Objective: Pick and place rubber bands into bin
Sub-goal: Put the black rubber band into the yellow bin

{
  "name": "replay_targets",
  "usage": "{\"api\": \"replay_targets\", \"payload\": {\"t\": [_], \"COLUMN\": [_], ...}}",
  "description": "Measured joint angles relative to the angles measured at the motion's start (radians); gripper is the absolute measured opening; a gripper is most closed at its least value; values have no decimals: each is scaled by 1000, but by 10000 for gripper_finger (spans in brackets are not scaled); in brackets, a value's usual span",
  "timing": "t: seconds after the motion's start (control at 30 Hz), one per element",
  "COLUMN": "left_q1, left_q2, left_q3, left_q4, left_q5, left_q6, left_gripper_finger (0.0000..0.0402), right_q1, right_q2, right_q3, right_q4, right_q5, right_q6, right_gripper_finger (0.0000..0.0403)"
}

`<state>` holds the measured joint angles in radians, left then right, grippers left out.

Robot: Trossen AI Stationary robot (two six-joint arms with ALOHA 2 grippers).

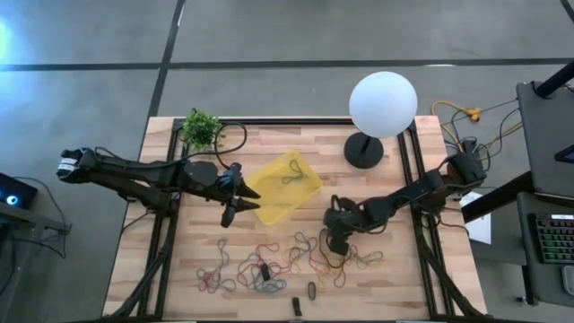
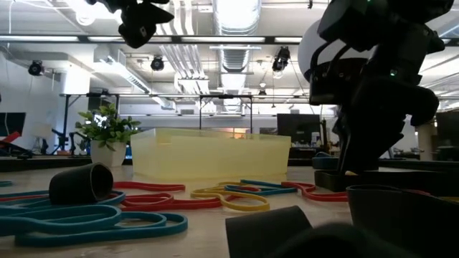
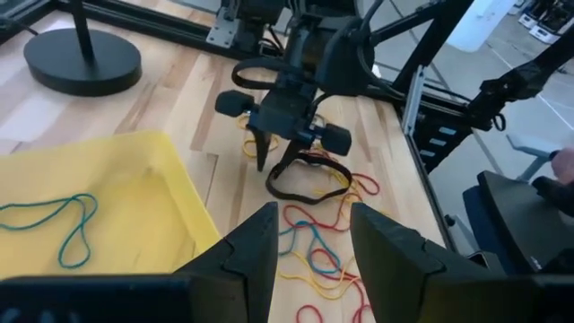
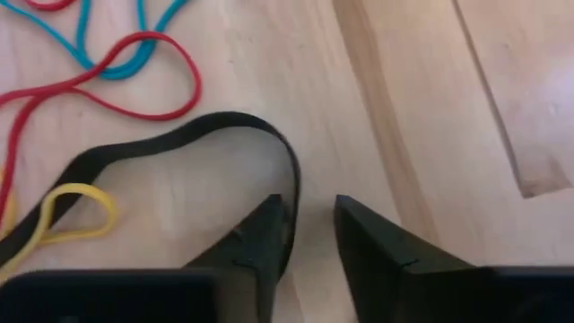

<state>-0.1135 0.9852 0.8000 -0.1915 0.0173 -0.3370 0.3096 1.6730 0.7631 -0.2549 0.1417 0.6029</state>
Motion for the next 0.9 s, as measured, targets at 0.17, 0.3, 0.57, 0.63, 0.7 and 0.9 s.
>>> {"api": "replay_targets", "payload": {"t": [0.17, 0.3, 0.57, 0.63, 0.7, 0.9], "left_q1": [0, 0, 0, 0, 0, 0], "left_q2": [0, 0, 0, 0, 0, 2], "left_q3": [-4, -5, -5, -5, -5, -8], "left_q4": [0, 0, 0, -1, 0, 2], "left_q5": [-1, -3, -6, -6, -6, -8], "left_q6": [0, 0, 0, 0, 0, 1], "left_gripper_finger": [125, 125, 125, 125, 125, 125], "right_q1": [0, 0, 0, 0, 0, 0], "right_q2": [0, -1, -66, -98, -134, -249], "right_q3": [0, 0, 21, 27, 36, 92], "right_q4": [-16, -15, -9, -8, -6, -1], "right_q5": [20, 31, 67, 70, 81, 162], "right_q6": [1, 8, -30, -45, -70, -150], "right_gripper_finger": [19, 9, 8, 8, 8, 8]}}
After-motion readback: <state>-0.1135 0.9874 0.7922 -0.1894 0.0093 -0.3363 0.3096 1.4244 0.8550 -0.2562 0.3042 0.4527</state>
